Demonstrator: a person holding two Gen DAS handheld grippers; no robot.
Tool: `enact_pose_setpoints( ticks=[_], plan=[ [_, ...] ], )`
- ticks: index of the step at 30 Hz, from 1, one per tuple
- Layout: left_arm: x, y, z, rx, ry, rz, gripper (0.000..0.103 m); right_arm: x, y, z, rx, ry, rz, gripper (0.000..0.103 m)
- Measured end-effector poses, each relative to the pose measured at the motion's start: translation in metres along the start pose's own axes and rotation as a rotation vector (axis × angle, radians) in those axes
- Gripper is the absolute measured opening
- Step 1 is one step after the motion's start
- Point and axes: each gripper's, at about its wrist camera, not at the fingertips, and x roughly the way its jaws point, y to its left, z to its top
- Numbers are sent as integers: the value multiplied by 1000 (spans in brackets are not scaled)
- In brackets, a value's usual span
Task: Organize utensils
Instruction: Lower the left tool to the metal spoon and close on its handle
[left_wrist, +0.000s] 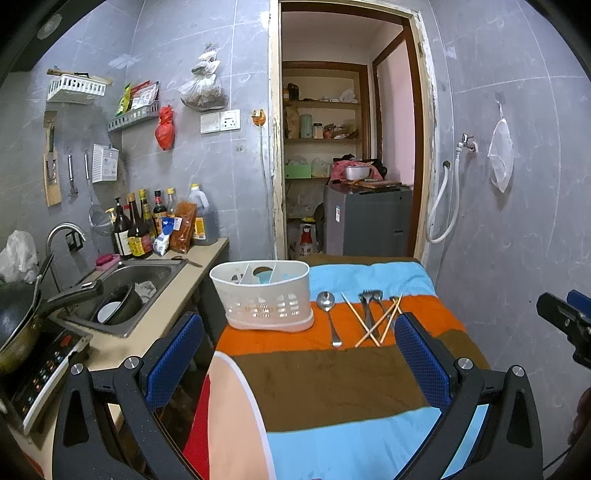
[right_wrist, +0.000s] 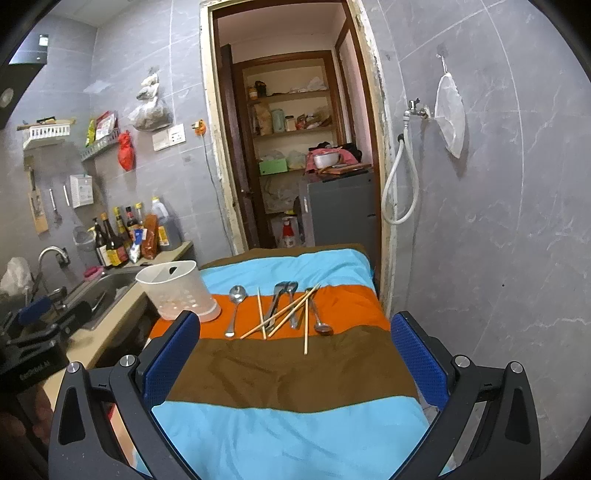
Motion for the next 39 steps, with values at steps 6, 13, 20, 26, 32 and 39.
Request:
enact_pose_setpoints(
  ticks=[6, 13, 20, 26, 32, 39],
  plan=[
    [19, 3, 17, 12, -44, -33, 102, 13, 7, 3, -27, -2, -26, 103],
    [59, -8, 31, 18, -30, -55, 102, 41, -5, 16, -16, 20, -17, 103],
    [116, -32, 36, 23, 24, -50, 102, 89, -36, 34, -9, 35, 30, 103],
    [175, -53, 28, 52, 107, -28, 102, 145, -61, 41, -6, 95, 103, 96],
    [233, -63, 6, 68, 217, 12, 96, 201, -79, 34, -6, 211, 164, 77],
    [293, -60, -31, 56, 383, 74, 67, 265, -81, 10, -20, 383, 207, 51]
  ],
)
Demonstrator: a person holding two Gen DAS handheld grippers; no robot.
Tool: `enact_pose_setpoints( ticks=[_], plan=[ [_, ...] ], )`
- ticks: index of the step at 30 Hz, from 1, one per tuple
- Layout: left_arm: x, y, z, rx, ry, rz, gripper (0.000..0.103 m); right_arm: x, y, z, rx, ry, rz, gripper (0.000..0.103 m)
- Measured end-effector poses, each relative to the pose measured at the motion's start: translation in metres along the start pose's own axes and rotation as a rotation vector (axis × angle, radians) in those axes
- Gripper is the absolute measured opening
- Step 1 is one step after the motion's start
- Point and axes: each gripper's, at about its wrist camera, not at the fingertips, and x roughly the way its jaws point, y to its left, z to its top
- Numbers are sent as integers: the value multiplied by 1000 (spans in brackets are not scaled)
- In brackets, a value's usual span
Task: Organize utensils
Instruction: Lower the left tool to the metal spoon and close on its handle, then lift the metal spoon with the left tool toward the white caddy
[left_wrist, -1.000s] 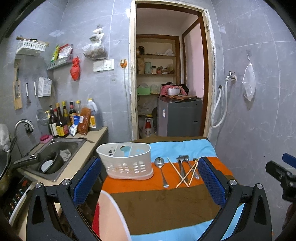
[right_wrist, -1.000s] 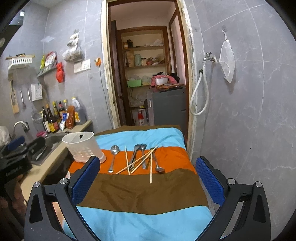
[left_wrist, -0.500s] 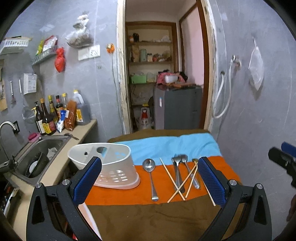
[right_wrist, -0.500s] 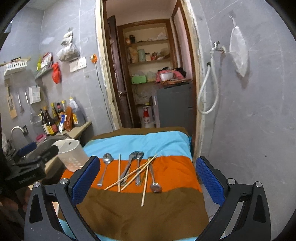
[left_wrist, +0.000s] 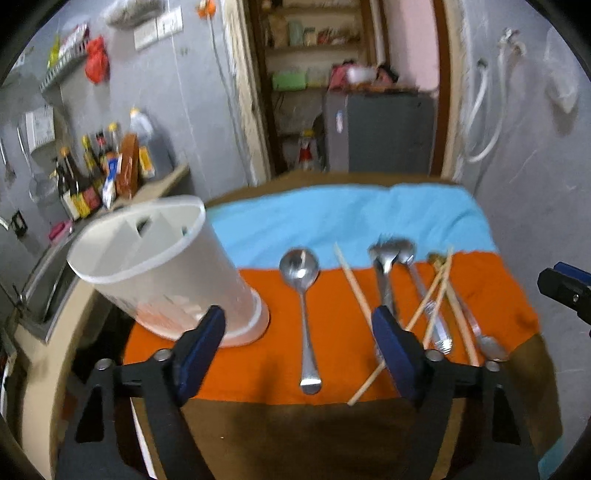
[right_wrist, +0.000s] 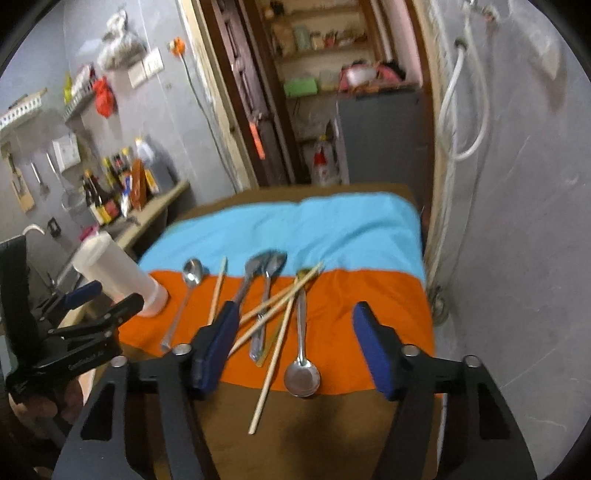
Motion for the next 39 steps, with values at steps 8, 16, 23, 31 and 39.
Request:
enact_pose_setpoints(
  ticks=[8, 16, 23, 31, 39],
  plan=[
    [52, 4, -11, -51, 159, 25, 43, 55, -10, -7, 23, 161, 18, 36],
    [81, -4, -10, -46, 220, 60, 33, 86, -13, -6, 16, 261, 28, 25],
    [86, -1, -7, -70, 244, 85, 33, 93, -10, -8, -4, 280, 16, 25],
    [78, -6, -9, -62, 279, 40, 6, 88, -12, -15, 29, 298, 18, 6],
    [41, 2, -36, -59, 319, -32, 5, 61, -11, -39, 107, 327, 50, 6]
  ],
)
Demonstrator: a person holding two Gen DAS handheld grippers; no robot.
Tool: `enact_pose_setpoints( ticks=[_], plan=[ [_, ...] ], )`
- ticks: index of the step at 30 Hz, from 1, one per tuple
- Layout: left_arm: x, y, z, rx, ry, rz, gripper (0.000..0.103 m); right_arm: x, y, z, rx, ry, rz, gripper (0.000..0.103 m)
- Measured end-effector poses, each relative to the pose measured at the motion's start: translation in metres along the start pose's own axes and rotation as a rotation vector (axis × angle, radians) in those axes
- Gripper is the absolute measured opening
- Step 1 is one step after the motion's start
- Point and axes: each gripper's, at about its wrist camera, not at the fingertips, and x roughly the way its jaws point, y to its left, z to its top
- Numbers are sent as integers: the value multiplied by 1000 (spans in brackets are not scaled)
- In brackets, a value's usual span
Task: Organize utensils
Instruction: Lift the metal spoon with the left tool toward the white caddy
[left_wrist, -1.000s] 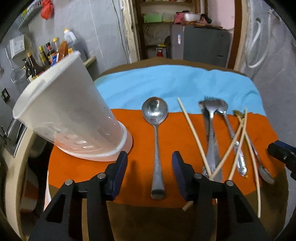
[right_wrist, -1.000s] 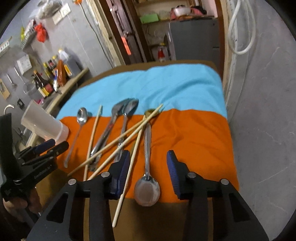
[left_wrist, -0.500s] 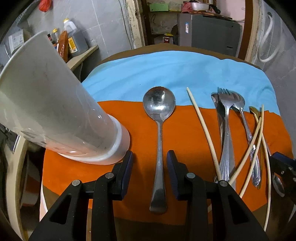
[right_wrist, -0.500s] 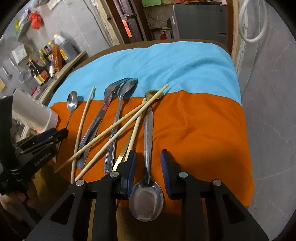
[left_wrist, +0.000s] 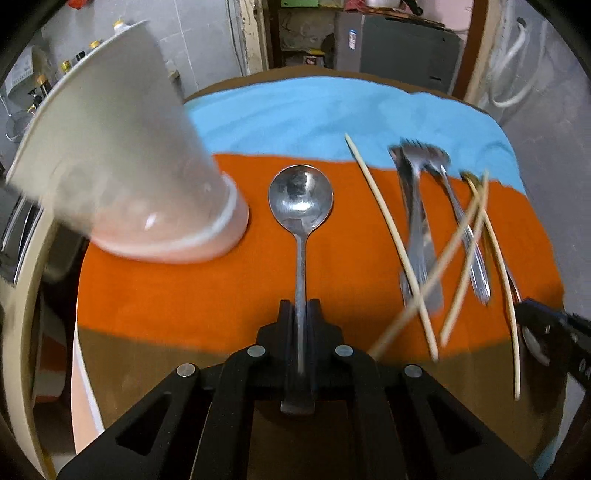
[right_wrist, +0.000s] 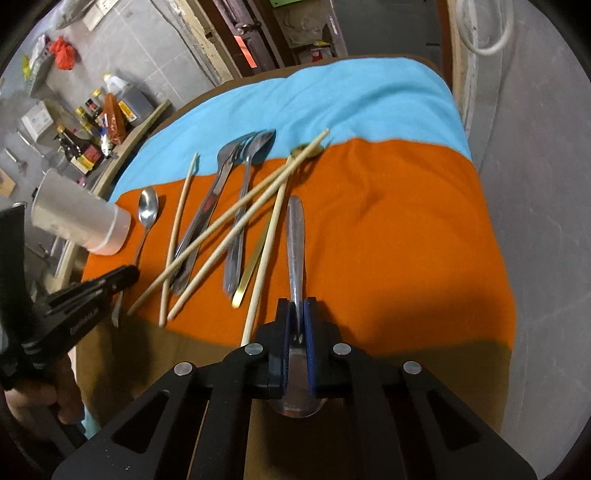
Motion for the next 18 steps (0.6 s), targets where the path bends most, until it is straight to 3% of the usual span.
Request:
enact_pose_setpoints(
  ticks=[6, 13, 16, 18],
  plan=[
    [-24, 9, -36, 11, 27, -52, 6, -12, 4, -17, 12, 14, -4, 6],
    [-21, 18, -29, 35, 29, -105, 7, -5, 4, -8, -3, 40, -32, 7],
    [-16, 21, -18, 51, 20, -103, 14, 2, 7, 0, -22, 52, -55, 9],
    [-11, 24, -12, 55, 26, -106, 27, 6, 9, 5, -29, 58, -63, 10]
  ],
)
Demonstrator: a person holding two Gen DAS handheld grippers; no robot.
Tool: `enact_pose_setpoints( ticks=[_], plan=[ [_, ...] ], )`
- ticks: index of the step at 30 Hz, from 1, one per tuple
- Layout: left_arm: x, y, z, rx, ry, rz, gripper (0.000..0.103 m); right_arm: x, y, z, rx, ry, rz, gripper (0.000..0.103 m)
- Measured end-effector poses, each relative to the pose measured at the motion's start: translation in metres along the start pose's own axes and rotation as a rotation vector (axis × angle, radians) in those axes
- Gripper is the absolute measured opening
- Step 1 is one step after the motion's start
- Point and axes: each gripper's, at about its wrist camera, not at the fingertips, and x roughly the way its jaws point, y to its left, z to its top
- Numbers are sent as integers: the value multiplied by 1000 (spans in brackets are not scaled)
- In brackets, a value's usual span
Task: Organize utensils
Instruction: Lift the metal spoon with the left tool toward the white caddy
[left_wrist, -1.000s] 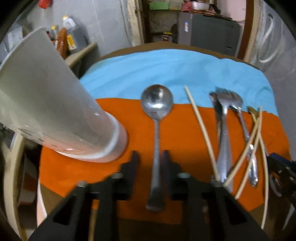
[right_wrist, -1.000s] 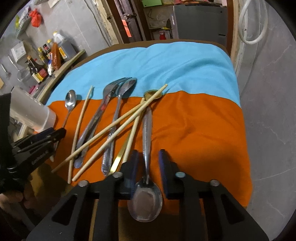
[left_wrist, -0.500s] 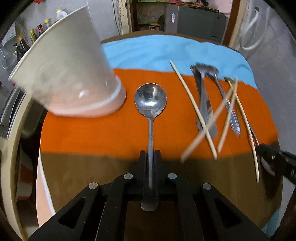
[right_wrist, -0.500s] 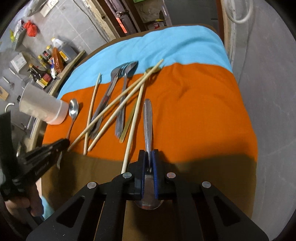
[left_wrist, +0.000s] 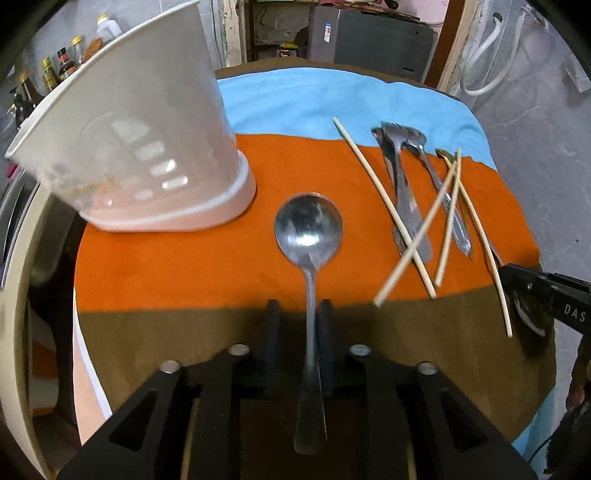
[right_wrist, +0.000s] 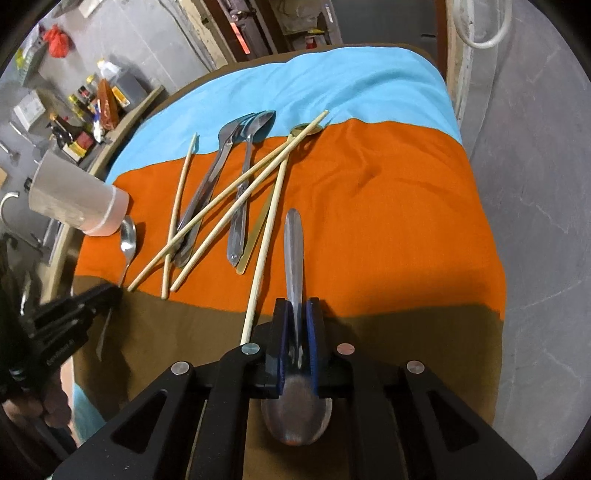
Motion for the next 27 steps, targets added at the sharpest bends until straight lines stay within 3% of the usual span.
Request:
enact_pose_setpoints(
  ticks=[2, 8, 13, 15, 18, 21, 23, 27],
  plan=[
    [6, 2, 7, 7, 17, -7, 32, 3, 1, 4, 0, 3, -2, 12],
    [18, 0, 20, 67, 75, -6, 30, 8, 6, 10, -18, 35, -31, 14],
    [23, -8, 27, 109, 107, -28, 4, 11, 9, 16, 0, 61, -33, 15],
    [23, -10, 27, 101, 109, -22, 2, 11, 8, 16, -6, 48, -41, 8],
    [23, -15, 26, 110, 103, -12, 2, 10, 8, 15, 2, 45, -51, 7],
    [22, -9, 25, 30, 105, -80, 2, 8, 10, 13, 9, 31, -45, 7],
    [15, 0, 18, -27, 85, -119, 2, -3, 9, 4, 53, -15, 27, 6],
    [-10, 3, 2, -76, -31, -156, 2, -27, 13, -19, 66, -133, 78, 6]
  ],
)
